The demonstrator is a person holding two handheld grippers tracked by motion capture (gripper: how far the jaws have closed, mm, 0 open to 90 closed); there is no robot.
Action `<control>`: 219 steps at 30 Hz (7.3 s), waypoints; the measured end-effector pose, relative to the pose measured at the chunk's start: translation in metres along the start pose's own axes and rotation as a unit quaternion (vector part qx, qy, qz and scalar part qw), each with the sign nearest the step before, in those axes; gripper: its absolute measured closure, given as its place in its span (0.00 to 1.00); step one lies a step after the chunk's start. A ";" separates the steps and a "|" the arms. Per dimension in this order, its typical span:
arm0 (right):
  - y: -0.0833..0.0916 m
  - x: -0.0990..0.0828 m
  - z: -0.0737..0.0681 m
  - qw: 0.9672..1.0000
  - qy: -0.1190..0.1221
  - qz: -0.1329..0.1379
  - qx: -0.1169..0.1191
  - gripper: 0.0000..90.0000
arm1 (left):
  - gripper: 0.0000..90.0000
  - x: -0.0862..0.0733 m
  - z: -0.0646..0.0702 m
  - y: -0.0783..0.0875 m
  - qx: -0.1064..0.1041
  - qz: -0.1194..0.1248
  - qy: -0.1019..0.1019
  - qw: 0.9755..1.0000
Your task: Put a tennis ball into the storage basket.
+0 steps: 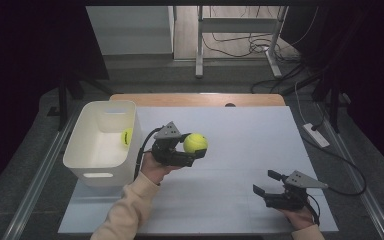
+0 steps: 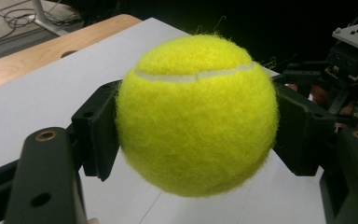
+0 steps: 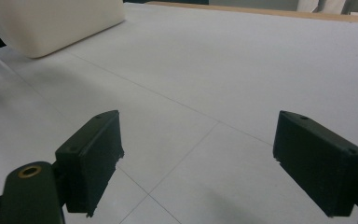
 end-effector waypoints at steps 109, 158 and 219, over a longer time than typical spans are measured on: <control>-0.001 -0.002 0.001 1.000 0.003 -0.007 -0.004 0.17 | 0.30 0.022 -0.070 0.102 0.138 0.081 0.053 0.986; -0.002 -0.002 0.000 1.000 0.006 -0.007 -0.004 0.17 | 0.30 0.003 -0.119 0.143 0.216 0.061 0.098 0.969; -0.003 -0.002 0.001 1.000 0.008 -0.007 -0.006 0.17 | 0.28 -0.041 -0.164 0.158 0.279 -0.056 0.146 0.948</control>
Point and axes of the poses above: each handheld gripper's, and its own axes: y roughly backward along the jaws, x roughly out of its top, z roughly to its right, the point moved 7 cm from there along -y, roughly forward along the jaws
